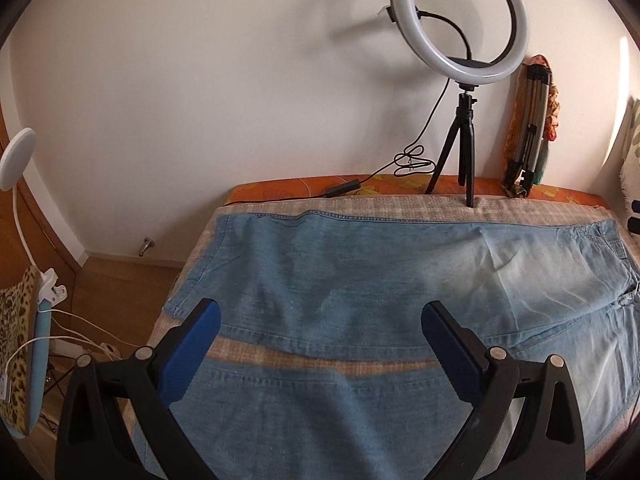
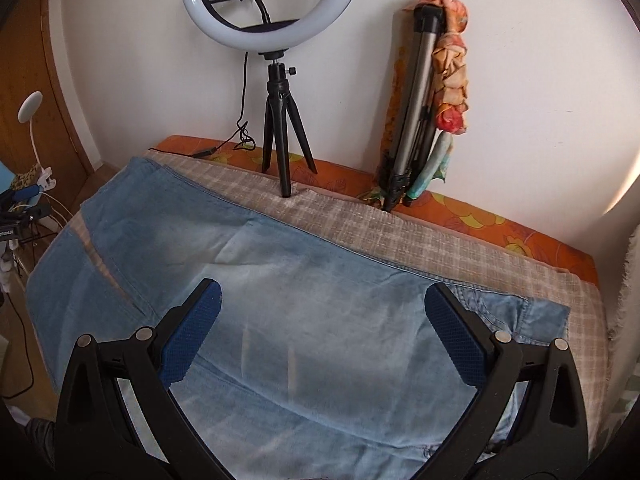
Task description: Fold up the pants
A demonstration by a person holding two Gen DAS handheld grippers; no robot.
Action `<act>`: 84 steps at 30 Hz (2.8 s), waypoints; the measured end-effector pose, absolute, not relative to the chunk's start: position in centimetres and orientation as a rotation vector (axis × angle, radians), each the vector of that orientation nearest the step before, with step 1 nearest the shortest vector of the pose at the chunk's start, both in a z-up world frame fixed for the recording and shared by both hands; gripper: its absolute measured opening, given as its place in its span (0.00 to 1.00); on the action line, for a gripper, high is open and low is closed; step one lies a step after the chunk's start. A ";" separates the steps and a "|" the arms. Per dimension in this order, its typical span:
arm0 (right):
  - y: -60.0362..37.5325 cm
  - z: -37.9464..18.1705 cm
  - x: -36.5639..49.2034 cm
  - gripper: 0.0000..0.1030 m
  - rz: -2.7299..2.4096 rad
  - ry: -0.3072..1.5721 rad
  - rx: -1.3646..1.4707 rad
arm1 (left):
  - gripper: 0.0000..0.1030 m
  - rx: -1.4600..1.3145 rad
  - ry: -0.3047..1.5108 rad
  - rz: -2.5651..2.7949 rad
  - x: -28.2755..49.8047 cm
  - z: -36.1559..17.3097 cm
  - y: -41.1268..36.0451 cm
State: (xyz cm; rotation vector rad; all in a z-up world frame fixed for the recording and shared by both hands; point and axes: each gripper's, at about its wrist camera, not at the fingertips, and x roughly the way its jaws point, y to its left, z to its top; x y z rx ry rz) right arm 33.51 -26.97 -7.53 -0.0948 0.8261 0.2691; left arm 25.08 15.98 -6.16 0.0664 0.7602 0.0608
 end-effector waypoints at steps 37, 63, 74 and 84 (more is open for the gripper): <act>-16.7 -19.7 48.5 0.09 0.595 1.006 -0.263 | 0.98 -0.188 1.005 0.135 43.0 -18.0 22.7; -13.0 -18.0 33.9 0.08 0.740 0.819 -0.499 | 0.98 -0.259 1.158 0.297 51.4 -19.9 17.8; -13.5 -17.8 34.7 0.08 0.708 0.804 -0.464 | 0.46 -0.271 1.028 0.415 49.5 -20.1 18.6; -13.4 -16.1 34.5 0.08 0.658 0.756 -0.482 | 0.06 -0.369 0.907 0.287 45.5 -17.3 23.1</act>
